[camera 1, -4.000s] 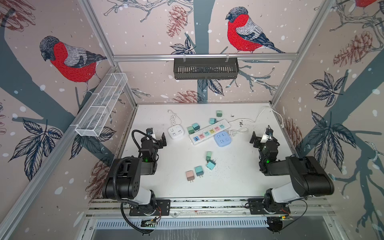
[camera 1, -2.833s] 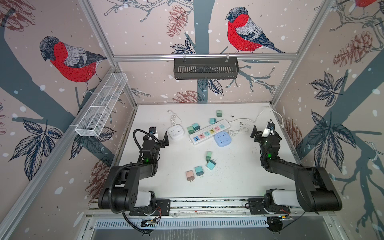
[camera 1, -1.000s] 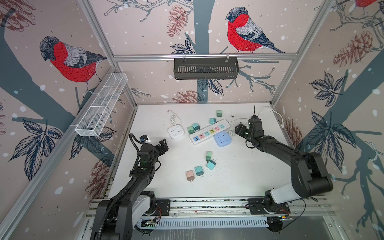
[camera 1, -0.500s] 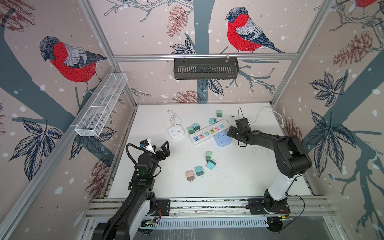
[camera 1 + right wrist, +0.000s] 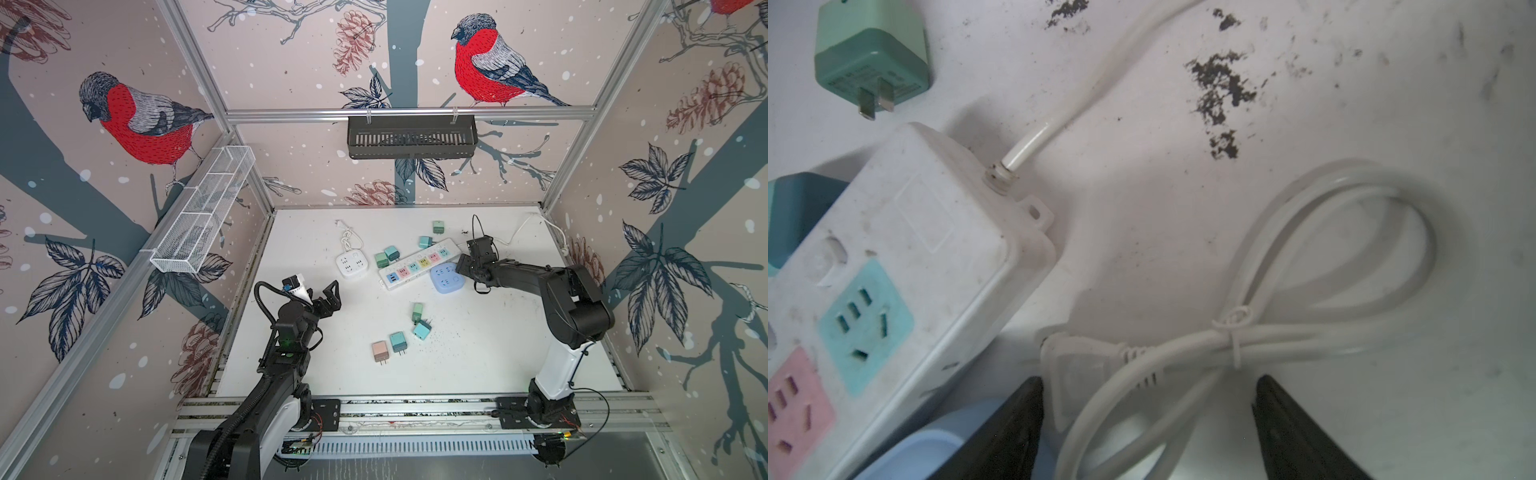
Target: Insert the plug
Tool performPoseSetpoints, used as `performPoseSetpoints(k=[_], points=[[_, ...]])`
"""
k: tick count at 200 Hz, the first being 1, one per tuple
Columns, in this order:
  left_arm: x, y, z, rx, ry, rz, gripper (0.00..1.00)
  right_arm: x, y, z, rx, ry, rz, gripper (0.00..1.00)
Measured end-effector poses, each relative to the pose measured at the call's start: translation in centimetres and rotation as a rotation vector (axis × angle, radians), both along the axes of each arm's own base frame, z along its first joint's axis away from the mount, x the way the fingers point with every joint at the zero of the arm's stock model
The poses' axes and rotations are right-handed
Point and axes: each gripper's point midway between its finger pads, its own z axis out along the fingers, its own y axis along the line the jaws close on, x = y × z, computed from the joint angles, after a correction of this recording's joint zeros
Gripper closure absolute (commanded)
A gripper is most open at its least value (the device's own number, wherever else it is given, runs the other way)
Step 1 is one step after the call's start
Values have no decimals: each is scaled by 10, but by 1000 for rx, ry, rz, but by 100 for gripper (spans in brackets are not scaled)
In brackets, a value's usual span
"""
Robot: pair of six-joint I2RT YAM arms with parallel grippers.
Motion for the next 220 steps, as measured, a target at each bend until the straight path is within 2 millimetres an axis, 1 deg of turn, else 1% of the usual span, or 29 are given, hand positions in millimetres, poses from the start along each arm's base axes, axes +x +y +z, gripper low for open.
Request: performPoseSetpoints(k=[31,73,93,110,120,138,161,193,220], points=[[0,1,0,1,-1,3,3,-13,-5,-2,1,-9,-1,32],[0,1,-1,2,2,8,3,-35,-16,-3,9,-17,-11,35],[1,1,-2,2,9,9,3,-41,-21,-3,13,-23,-19,37],[2,1,-3,3,14,9,3,-46,-26,-3,21,-22,-25,40],[2,1,-2,3,15,9,3,-49,-28,-2,26,-22,-30,43],[3,2,-2,3,14,10,3,-54,-32,-2,40,-19,-46,53],[3,2,-2,3,12,11,3,-55,-29,-1,59,-23,-35,66],[4,2,-3,3,21,11,3,-51,-25,-2,68,-31,-16,74],[5,2,-5,3,30,11,3,-44,-14,-1,62,-43,33,80]])
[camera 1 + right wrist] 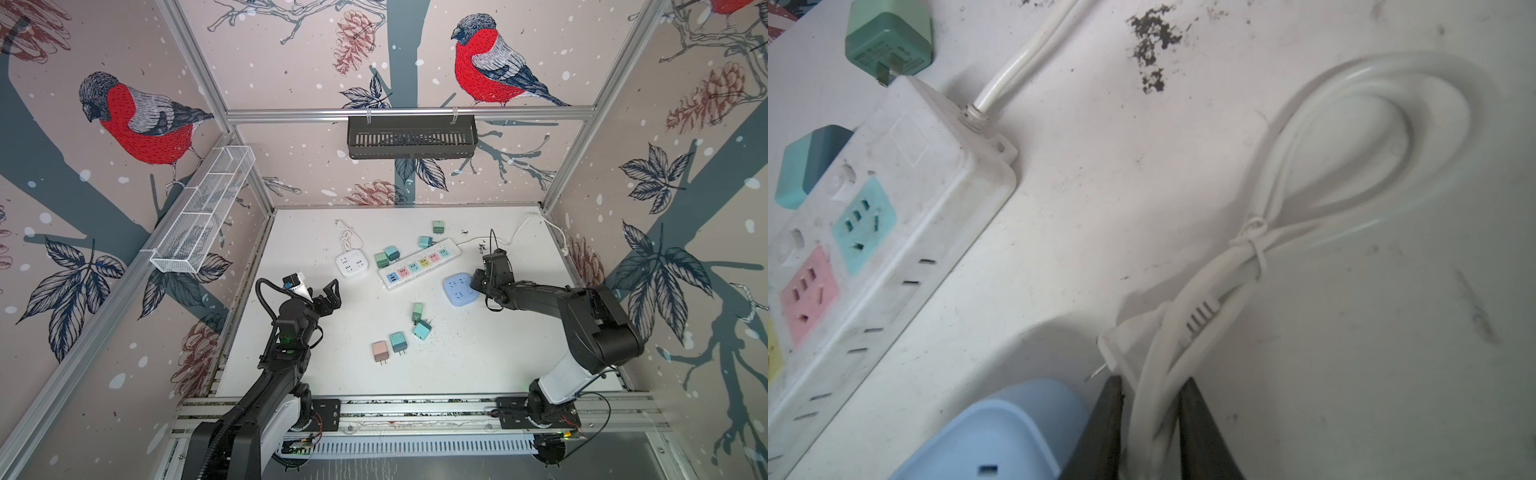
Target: Insert the plug
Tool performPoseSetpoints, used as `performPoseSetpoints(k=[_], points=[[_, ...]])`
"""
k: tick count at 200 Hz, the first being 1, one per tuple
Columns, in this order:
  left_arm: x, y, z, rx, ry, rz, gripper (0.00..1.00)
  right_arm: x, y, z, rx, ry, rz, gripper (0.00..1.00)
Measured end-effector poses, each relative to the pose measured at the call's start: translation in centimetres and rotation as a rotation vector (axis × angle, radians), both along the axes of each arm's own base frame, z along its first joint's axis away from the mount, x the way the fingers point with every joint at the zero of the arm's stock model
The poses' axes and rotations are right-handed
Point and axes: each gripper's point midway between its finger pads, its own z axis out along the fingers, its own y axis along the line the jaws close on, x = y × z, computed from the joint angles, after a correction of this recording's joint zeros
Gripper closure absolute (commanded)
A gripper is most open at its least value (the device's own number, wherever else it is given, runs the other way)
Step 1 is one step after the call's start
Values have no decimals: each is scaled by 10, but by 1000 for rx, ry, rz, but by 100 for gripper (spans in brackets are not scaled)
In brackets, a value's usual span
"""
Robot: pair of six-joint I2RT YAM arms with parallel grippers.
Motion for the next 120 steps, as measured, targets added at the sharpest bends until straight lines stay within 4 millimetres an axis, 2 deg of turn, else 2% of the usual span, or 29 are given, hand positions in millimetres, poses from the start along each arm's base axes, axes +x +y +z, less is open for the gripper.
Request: performPoseSetpoints(k=[26,69,89,120], points=[[0,0,0,0,0,-1,3,3,16,1,-21,-8,60,94],[0,0,0,-2,2,0,3,-3,32,2,-45,-5,109,95],[1,0,0,-2,2,0,3,-14,36,2,-63,8,134,95],[1,0,2,-2,-5,0,3,-35,54,1,-70,11,198,95]])
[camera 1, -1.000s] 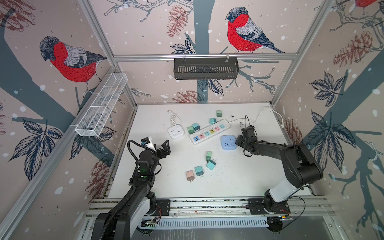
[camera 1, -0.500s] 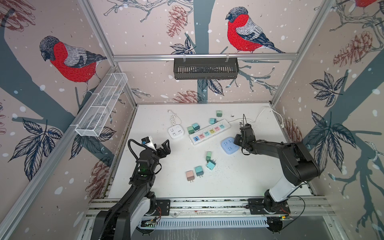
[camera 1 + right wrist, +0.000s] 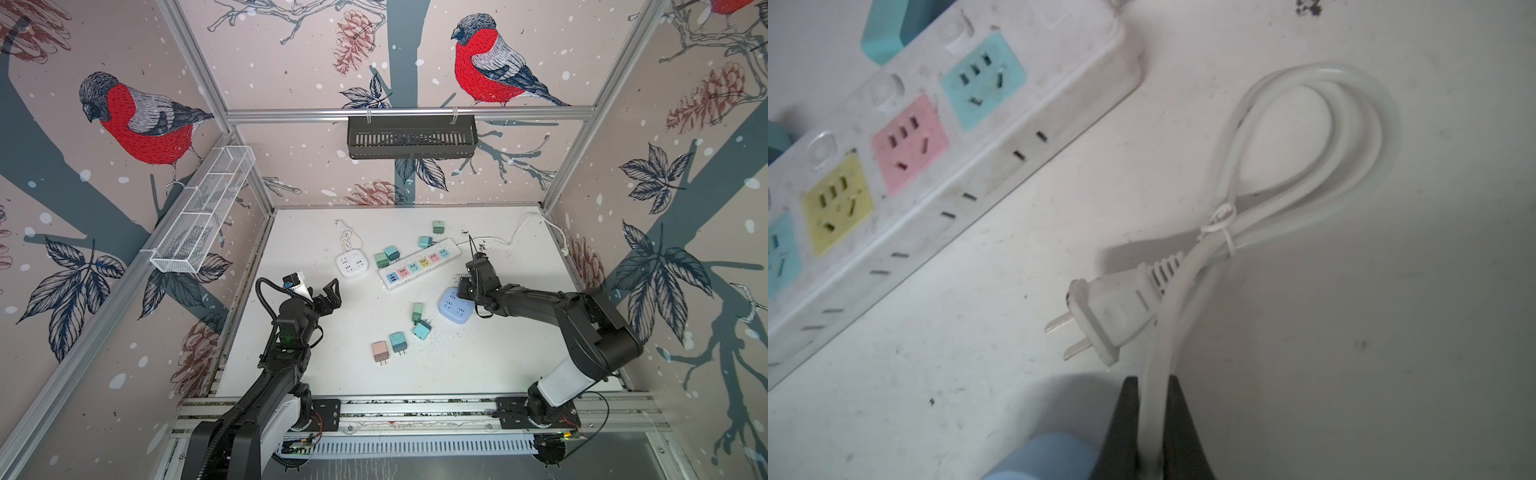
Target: Insert the plug
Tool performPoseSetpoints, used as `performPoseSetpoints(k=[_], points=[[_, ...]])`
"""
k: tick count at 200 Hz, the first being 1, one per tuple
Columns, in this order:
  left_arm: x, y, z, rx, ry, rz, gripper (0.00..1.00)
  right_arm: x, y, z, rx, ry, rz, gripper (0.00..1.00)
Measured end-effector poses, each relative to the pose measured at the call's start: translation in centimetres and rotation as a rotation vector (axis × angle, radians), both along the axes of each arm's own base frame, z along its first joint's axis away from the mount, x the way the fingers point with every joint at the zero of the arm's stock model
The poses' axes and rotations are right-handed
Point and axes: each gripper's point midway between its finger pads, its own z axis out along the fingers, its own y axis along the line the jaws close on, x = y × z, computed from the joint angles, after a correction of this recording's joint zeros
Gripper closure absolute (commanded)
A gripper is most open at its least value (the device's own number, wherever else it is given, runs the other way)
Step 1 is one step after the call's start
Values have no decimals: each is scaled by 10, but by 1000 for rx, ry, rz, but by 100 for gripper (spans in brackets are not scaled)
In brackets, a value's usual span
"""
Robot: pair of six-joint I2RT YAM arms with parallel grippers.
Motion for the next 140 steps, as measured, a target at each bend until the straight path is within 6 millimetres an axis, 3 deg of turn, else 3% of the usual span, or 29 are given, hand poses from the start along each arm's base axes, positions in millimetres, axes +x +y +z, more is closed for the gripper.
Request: performPoseSetpoints(k=[41,61,72,101,113,140], points=[[0,-1,-2,1,7,-3,3,-12,28,0,-48,13,54,93],[0,-2,-4,1,14,-5,3,-14,30,0,-79,19,44,75],[0,-2,-4,1,14,-5,3,-18,28,-3,-96,40,35,56],[0,-2,-3,1,13,-6,3,-35,22,-6,-152,99,41,25],[0,-2,-3,1,12,-7,3,-43,23,-2,-163,111,43,15],[0,-3,-2,1,7,-8,3,-51,32,16,-136,79,51,4]])
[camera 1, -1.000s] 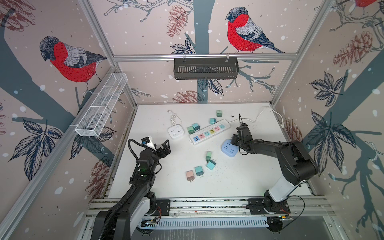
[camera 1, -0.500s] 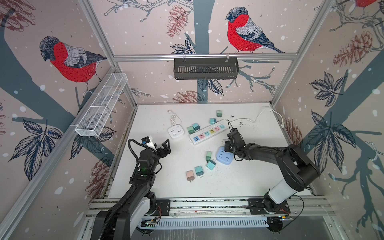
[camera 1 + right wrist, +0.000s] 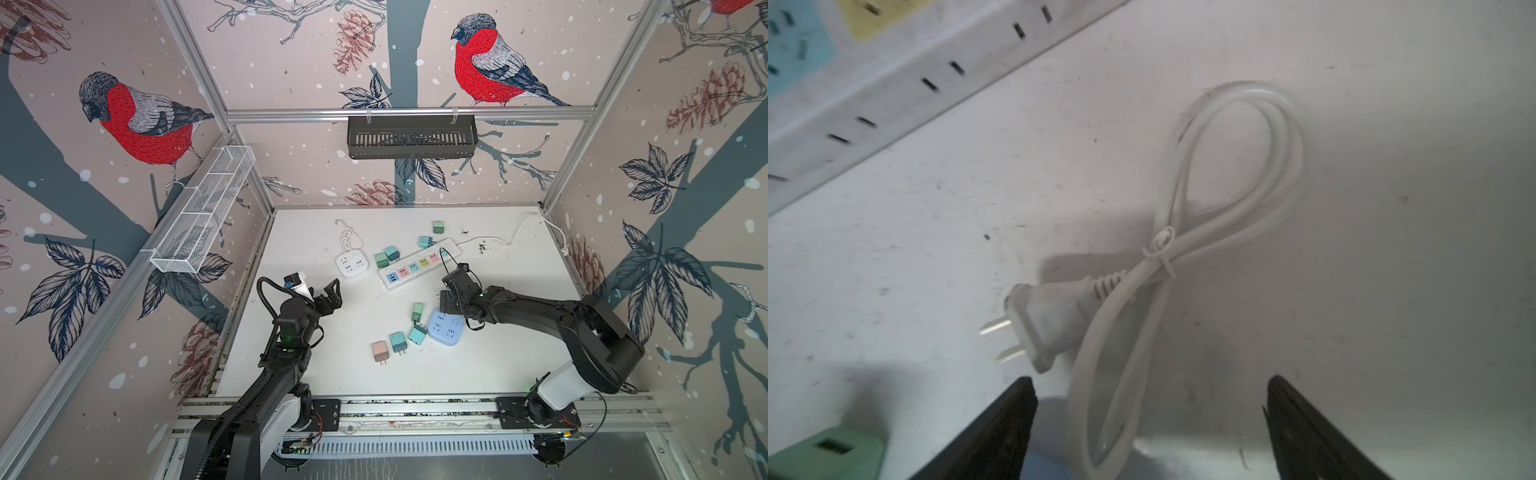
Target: Insert the plug
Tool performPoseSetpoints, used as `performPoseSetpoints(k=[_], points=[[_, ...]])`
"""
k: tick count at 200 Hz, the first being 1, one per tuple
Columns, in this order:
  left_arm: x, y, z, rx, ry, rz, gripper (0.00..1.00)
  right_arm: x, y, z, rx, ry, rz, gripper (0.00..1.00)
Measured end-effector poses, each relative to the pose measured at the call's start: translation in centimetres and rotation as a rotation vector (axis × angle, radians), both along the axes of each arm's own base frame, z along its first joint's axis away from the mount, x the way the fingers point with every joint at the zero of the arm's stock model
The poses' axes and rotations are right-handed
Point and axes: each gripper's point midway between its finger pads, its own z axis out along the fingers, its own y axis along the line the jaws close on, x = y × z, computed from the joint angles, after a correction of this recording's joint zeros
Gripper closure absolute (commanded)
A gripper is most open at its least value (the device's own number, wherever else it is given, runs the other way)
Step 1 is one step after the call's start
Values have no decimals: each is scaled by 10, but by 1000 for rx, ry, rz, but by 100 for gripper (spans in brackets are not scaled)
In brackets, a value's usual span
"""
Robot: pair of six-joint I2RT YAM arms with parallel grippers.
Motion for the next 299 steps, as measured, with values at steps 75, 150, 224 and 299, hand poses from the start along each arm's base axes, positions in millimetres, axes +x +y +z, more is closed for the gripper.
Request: performPoseSetpoints(k=[75,150,224,299], points=[[0,0,2,0,-7,1,3,-26,30,34,62,-77,29,0],[-1,0,2,0,-8,1,3,-29,33,8,-15,-39,1,1],[8,-1,-6,4,37,1,3,-32,43,-3,-102,-1,29,0],[12,-4,-3,7,38,-10,3,-57,19,0,-197,26,32,0]])
